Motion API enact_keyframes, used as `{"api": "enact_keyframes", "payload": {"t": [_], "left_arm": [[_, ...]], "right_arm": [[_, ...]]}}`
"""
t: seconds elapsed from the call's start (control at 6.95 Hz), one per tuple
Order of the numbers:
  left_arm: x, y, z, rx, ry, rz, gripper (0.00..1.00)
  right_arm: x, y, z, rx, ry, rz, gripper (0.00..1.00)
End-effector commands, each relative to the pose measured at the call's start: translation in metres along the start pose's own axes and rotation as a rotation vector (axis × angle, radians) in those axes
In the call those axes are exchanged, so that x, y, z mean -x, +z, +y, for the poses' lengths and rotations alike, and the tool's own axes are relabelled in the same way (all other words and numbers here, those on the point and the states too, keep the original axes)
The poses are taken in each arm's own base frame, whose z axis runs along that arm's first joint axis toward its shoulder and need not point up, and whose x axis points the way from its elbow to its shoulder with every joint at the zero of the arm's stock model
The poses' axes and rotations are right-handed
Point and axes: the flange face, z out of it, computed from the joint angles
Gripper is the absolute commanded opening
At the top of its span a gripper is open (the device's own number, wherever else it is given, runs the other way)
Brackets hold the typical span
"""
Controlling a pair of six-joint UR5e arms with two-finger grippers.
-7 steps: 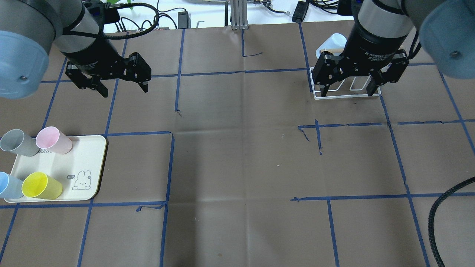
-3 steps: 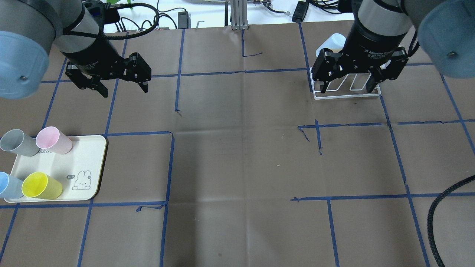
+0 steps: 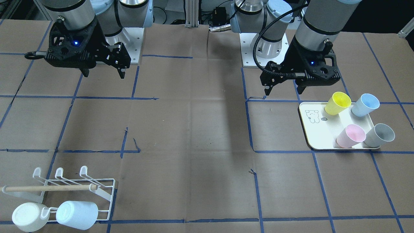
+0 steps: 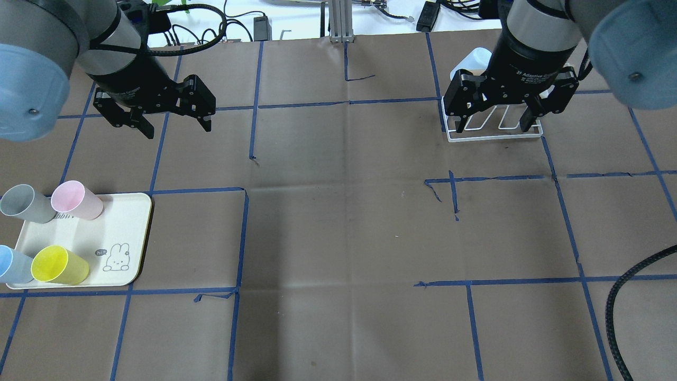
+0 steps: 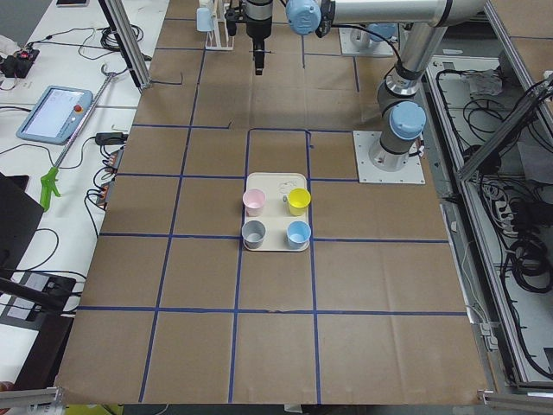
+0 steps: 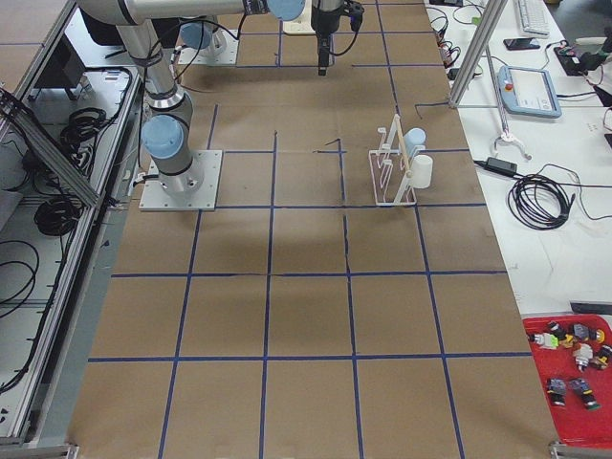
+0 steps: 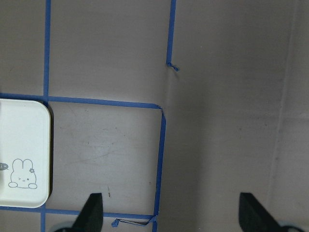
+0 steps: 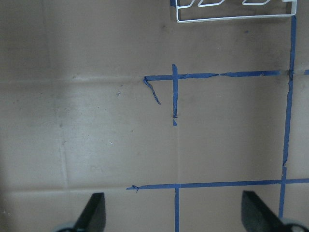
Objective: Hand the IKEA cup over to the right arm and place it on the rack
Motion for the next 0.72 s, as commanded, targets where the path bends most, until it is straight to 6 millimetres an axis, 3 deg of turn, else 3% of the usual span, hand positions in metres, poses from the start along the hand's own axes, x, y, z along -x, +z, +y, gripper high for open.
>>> {"api": "enact_keyframes", "payload": {"t": [0.0,0.58], "left_arm": [[0.0,0.0,0.0,0.0,0.001,0.0,1.0],[0.0,0.0,0.0,0.0,0.001,0.0,1.0]], "right_arm": [[0.0005,0.0008,-0.0025,0.002,-0.001,0.0,1.0],[-0.0007,0.0009,-0.0055,-0.015,0.001,-0.001,1.0]]}}
